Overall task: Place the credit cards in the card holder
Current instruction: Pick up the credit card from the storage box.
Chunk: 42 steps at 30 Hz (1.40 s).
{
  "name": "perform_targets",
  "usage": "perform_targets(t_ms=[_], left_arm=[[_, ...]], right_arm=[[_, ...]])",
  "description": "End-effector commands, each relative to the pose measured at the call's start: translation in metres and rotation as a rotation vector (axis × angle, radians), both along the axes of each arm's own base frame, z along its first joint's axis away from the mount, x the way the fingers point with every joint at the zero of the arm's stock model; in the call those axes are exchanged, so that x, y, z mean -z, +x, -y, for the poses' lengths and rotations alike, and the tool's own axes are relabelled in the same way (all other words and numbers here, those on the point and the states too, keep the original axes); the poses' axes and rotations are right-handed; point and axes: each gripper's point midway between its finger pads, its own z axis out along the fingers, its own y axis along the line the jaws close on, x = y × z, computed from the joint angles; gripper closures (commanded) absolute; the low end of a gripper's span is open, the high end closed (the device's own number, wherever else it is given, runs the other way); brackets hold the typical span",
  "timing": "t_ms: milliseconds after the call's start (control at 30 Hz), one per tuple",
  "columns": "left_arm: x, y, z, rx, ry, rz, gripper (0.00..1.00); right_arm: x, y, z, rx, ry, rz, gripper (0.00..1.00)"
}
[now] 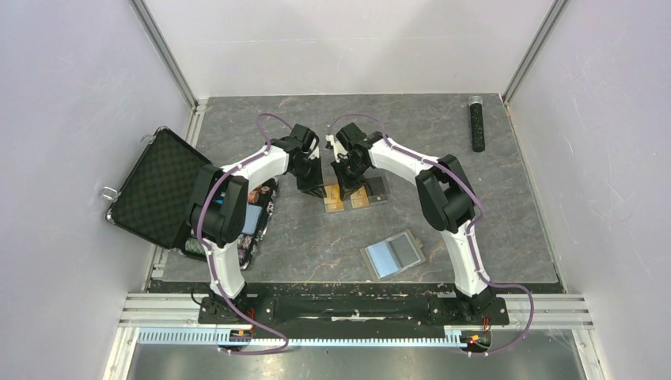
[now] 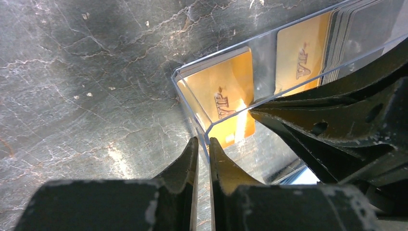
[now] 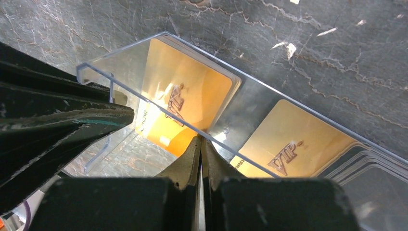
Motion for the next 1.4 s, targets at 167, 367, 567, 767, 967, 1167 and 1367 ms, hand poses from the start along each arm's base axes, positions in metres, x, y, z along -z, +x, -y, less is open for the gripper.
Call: perform_targets(t_ms=[167,367,567,767,967,1167,1367], left_arm=[[0.01,-0.013,0.007,0.053,0.001,-0.032,0.98],[0.011,-0.013,0.006,0.054,0.006,-0.035,0.98],[0.009,-0.013,0.006,0.045,0.004,-0.032,0.98],[0.009,-0.015,0.005,0.047,0.005,-0.034,0.98],[0.01,-0.016,0.005,0.044,0.006,-0.038,0.98],[0.01,-0.016,0.005,0.042,0.006,-0.038,0.98],[0.011,-0.017,0.005,0.04,0.006,-0.038,0.98]], right_arm=[[-0.035,0.002,-0.038,-0.058,0.113,0.051,1.0],[-0.031,0.004,-0.027,-0.047,0.051,0.073,0.94],[-0.013,0.002,-0.001,-0.01,-0.042,0.077,0.66],[-0.003,-0.003,0.0,-0.016,-0.044,0.055,0.61],[0.008,-0.006,0.002,-0.022,-0.054,0.03,0.61],[0.021,-0.011,0.007,-0.03,-0.082,0.005,0.55],[0.02,-0.012,0.024,-0.03,-0.133,0.038,0.43]])
